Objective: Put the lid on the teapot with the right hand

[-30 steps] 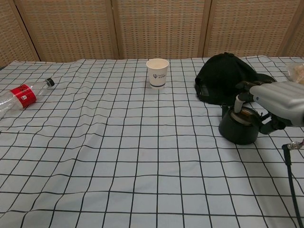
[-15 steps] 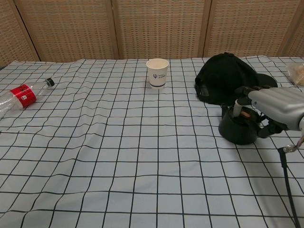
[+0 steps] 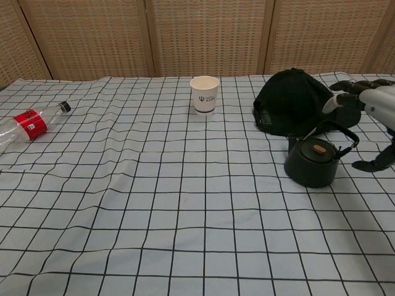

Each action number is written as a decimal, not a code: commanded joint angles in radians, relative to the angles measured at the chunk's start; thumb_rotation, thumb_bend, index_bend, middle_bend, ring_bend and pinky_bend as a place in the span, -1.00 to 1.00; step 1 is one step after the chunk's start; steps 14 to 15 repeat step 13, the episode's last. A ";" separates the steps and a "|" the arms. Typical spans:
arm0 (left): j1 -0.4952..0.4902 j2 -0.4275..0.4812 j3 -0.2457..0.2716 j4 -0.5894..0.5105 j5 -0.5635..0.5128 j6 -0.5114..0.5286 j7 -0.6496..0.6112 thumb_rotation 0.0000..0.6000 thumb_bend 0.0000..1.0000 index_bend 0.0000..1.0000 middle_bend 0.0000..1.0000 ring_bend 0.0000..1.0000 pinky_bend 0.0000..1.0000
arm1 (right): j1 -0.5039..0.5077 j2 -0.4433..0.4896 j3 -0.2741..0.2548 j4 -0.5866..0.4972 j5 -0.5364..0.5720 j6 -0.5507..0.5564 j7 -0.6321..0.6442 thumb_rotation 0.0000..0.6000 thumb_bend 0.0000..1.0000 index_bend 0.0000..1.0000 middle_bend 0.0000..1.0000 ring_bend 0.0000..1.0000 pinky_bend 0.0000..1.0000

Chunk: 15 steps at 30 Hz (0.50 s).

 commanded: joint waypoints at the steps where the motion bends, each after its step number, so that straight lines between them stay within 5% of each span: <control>1: 0.002 -0.003 -0.004 0.006 -0.002 0.005 -0.005 1.00 -0.95 -1.00 -1.00 -1.00 -1.00 | -0.064 0.077 -0.049 -0.015 -0.096 0.061 0.100 1.00 -0.42 -0.76 -1.00 -1.00 -1.00; 15: 0.003 -0.024 -0.002 0.027 0.018 0.025 0.015 1.00 -0.96 -1.00 -1.00 -1.00 -1.00 | -0.210 0.213 -0.097 0.053 -0.229 0.179 0.339 1.00 -0.54 -0.87 -1.00 -1.00 -1.00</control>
